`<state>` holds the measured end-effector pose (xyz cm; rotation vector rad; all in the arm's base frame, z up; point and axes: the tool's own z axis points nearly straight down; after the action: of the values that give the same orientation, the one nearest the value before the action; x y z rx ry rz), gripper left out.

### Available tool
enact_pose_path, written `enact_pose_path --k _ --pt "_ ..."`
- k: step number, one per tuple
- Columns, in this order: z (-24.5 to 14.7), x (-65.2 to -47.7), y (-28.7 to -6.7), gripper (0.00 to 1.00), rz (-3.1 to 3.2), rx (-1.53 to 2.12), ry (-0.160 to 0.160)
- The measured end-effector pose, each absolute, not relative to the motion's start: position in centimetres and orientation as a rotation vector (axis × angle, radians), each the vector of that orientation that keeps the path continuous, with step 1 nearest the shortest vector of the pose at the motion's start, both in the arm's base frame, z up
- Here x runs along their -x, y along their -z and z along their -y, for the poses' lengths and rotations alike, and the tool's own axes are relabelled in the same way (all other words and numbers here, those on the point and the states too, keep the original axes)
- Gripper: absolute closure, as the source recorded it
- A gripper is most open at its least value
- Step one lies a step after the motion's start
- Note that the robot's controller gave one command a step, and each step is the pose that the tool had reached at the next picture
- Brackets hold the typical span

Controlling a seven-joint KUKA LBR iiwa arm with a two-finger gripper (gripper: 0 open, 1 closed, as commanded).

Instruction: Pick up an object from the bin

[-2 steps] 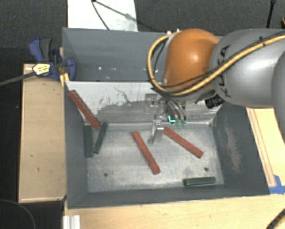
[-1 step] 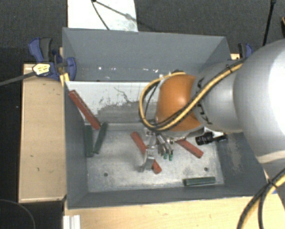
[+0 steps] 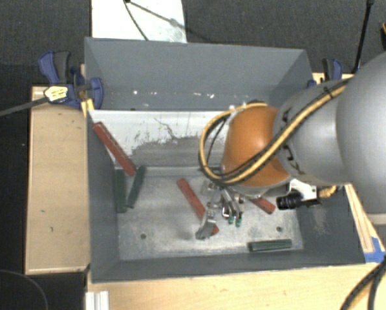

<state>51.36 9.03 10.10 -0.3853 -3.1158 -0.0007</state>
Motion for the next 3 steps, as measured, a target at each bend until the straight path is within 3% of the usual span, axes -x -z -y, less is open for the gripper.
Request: enact_pose_path --k 1,2,3 --pt "-8.4 -50.9 -10.0 0.0 3.0 0.918 -0.001" --pt "-9.4 -48.7 -6.9 0.0 2.83 1.354 -0.004" --pt "-9.3 -48.7 -6.9 0.0 2.829 1.357 -0.003"
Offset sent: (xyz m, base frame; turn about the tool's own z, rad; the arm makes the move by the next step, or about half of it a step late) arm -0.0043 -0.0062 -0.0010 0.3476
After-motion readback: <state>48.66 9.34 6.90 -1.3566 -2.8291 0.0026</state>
